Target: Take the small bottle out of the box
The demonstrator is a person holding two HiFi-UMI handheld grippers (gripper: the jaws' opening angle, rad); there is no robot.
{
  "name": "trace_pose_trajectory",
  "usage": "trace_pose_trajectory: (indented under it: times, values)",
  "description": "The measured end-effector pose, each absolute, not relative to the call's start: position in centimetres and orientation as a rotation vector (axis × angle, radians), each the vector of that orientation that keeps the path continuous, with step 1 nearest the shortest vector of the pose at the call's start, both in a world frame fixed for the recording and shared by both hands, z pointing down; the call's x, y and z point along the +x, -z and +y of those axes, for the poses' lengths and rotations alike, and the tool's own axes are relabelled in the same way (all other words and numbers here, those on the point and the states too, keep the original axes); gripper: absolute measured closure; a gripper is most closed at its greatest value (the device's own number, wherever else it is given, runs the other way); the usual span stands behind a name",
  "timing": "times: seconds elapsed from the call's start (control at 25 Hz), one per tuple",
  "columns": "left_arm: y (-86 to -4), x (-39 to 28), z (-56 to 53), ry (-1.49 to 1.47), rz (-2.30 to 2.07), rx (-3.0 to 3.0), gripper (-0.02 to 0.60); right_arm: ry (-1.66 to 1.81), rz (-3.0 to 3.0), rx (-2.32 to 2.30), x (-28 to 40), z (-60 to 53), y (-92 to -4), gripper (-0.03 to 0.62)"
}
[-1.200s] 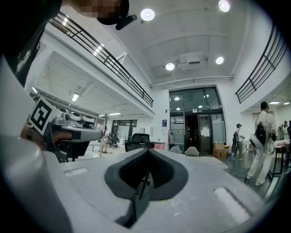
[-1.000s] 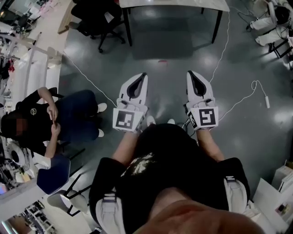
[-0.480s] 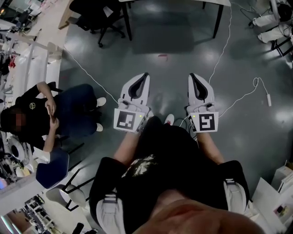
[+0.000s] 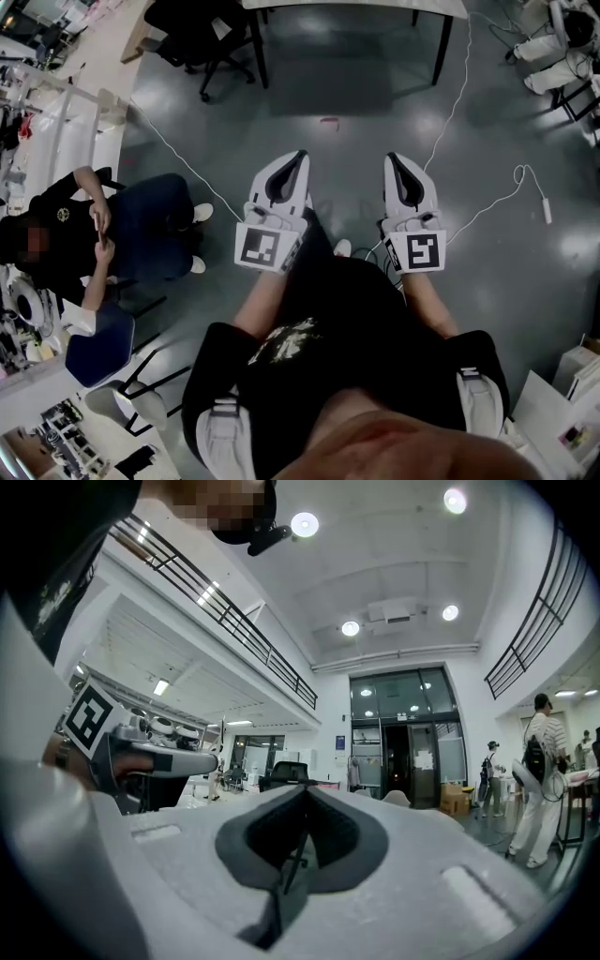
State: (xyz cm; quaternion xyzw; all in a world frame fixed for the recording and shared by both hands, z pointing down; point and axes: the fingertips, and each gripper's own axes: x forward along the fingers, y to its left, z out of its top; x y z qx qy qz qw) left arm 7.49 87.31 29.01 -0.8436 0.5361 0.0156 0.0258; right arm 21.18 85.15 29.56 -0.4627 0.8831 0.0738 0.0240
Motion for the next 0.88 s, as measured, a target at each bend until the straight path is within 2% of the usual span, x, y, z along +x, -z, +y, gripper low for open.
trace_pose_trajectory:
  times: [0.88]
  values:
    - [-29.0, 3.6, 80.5, -0.110, 1.687, -2.549, 0.572, -0.249, 2.764, -1.404, 17.7, 77.8, -29.5, 0.599]
